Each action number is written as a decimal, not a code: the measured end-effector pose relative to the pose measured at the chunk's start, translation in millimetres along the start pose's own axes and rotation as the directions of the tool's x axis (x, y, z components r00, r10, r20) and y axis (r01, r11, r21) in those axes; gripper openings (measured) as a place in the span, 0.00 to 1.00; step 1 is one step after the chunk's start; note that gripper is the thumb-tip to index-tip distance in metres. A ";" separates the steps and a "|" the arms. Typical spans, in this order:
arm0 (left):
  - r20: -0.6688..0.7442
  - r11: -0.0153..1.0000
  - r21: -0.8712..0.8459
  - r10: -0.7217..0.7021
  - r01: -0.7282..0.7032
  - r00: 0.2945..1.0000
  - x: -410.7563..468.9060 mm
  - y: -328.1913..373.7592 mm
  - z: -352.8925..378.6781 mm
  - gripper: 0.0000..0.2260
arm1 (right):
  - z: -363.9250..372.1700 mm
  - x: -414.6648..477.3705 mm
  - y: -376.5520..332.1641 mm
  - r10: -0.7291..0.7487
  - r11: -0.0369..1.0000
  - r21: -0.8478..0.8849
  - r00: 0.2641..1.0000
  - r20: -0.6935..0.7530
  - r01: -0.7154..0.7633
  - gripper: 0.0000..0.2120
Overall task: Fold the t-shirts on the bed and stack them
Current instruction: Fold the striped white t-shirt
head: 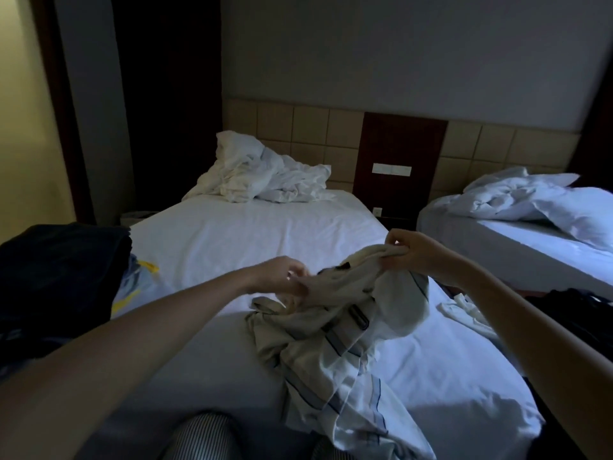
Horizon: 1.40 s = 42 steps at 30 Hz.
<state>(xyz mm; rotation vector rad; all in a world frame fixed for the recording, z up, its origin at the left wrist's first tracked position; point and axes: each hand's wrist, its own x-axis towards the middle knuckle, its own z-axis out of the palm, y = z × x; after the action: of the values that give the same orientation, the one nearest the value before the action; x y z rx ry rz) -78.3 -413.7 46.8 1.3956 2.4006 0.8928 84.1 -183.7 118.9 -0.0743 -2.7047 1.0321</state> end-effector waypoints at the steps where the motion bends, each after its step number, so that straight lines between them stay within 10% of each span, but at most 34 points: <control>1: -0.056 1.000 -0.023 0.008 -0.009 0.998 -1.1 0.5 -9.0 0.09 | -2.4 -2.5 2.8 0.032 0.999 -0.021 0.999 0.000 -0.032 0.09; 6: -0.077 0.996 0.093 0.019 -0.012 0.997 -16.2 17.3 -53.3 0.10 | -0.5 0.9 10.5 0.171 0.978 -0.106 0.979 -0.108 -0.182 0.08; 10: 0.055 0.962 0.264 -0.082 0.064 0.995 -24.6 20.7 -71.9 0.07 | 10.5 11.5 7.0 0.184 0.978 0.163 0.902 -0.391 -0.129 0.11; 17: -0.264 0.940 -0.340 -0.108 0.012 0.958 -43.8 8.1 -101.9 0.13 | 13.5 26.9 -2.8 0.008 0.786 0.615 0.993 -0.114 0.064 0.16; 20: -0.355 0.954 -0.295 -0.157 0.049 0.922 -50.8 2.0 -110.3 0.21 | 15.0 36.6 -5.8 -0.024 0.980 0.198 0.992 0.124 -0.001 0.14; 23: -0.407 0.991 0.027 -0.110 0.132 0.907 -53.7 -2.0 -116.9 0.18 | 22.2 50.9 0.9 0.121 0.942 -0.316 0.993 0.007 -0.113 0.14; 27: -0.218 0.860 0.419 -0.217 0.292 0.952 -62.8 -21.6 -117.7 0.19 | 30.3 55.9 10.3 0.218 0.971 0.115 0.972 -0.085 -0.207 0.06; 32: -0.245 0.920 -0.198 -0.382 0.339 0.891 -66.7 -48.1 -93.8 0.10 | 35.5 49.9 12.9 0.100 0.989 0.102 0.995 0.030 -0.103 0.13; 34: -0.359 0.864 -0.399 -0.455 0.307 0.815 -61.2 -44.2 -77.8 0.04 | 34.0 52.8 13.0 0.075 0.979 -0.201 0.986 0.150 -0.044 0.18; 37: -0.285 0.795 -0.527 -0.500 0.302 0.818 -57.0 -33.4 -63.6 0.07 | 33.8 57.0 11.4 0.144 0.668 -0.744 0.984 0.107 -0.017 0.17; 39: -0.124 0.860 -0.347 -0.437 0.373 0.891 -56.7 -32.6 -61.9 0.21 | 32.4 57.2 7.8 0.117 0.616 -0.786 0.993 0.013 -0.062 0.14; 42: 0.068 0.856 0.426 -0.352 0.292 0.934 -50.3 -41.2 -47.1 0.18 | 27.1 59.2 -0.4 0.160 0.857 -0.491 0.987 -0.030 -0.154 0.09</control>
<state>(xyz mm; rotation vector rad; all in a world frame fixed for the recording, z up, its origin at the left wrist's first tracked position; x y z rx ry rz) -103.5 -489.6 53.8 1.0682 2.6945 0.1988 20.1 -193.6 112.0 -0.3866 -2.9410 0.3445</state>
